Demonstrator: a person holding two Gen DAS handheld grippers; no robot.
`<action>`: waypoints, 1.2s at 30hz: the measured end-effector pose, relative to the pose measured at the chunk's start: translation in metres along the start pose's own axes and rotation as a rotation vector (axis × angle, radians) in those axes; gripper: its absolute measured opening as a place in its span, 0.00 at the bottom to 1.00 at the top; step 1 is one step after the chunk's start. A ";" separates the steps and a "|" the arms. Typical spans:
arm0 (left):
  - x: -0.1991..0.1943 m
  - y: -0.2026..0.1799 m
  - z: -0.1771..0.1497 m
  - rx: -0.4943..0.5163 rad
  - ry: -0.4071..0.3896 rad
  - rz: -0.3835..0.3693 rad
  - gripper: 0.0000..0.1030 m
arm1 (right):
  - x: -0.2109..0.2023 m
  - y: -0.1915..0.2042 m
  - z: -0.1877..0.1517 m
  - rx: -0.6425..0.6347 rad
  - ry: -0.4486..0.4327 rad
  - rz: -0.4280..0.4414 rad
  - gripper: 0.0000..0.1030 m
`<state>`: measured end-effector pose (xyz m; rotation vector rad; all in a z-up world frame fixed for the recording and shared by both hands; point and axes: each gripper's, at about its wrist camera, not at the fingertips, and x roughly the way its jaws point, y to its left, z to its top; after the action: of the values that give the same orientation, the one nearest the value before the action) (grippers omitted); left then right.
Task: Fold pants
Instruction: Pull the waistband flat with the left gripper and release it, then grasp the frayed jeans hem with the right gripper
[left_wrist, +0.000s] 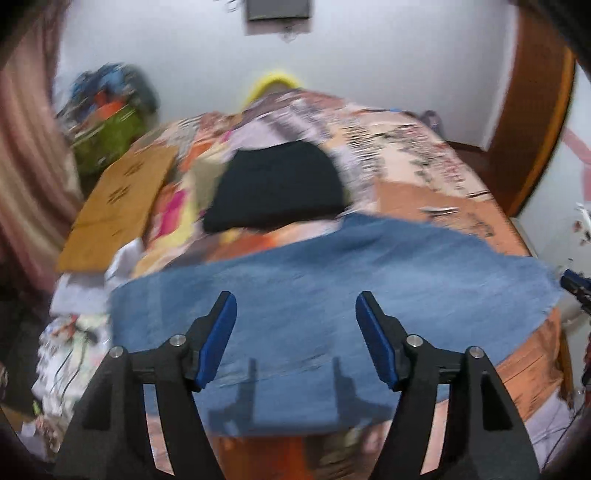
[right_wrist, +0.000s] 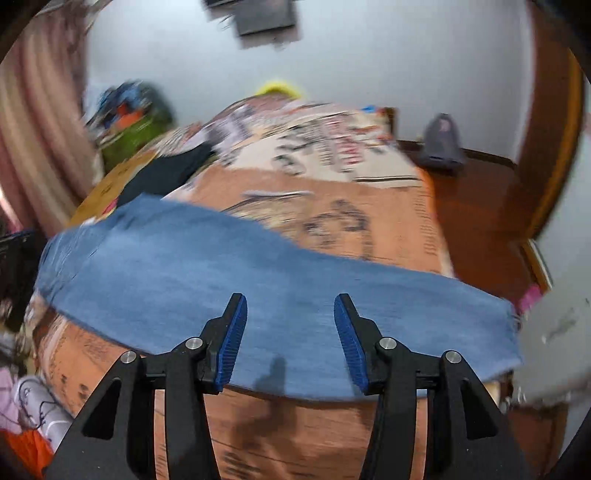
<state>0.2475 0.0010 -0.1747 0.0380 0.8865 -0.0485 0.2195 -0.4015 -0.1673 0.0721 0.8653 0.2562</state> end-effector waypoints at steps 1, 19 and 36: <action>0.004 -0.015 0.006 0.016 -0.002 -0.025 0.66 | -0.005 -0.010 -0.002 0.023 -0.011 -0.019 0.49; 0.084 -0.234 0.015 0.307 0.130 -0.219 0.66 | -0.029 -0.144 -0.073 0.380 0.010 -0.150 0.50; 0.121 -0.287 -0.011 0.371 0.198 -0.174 0.80 | 0.008 -0.192 -0.093 0.636 0.023 -0.040 0.50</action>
<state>0.2989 -0.2886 -0.2796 0.3163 1.0682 -0.3764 0.1914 -0.5891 -0.2655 0.6443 0.9436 -0.0643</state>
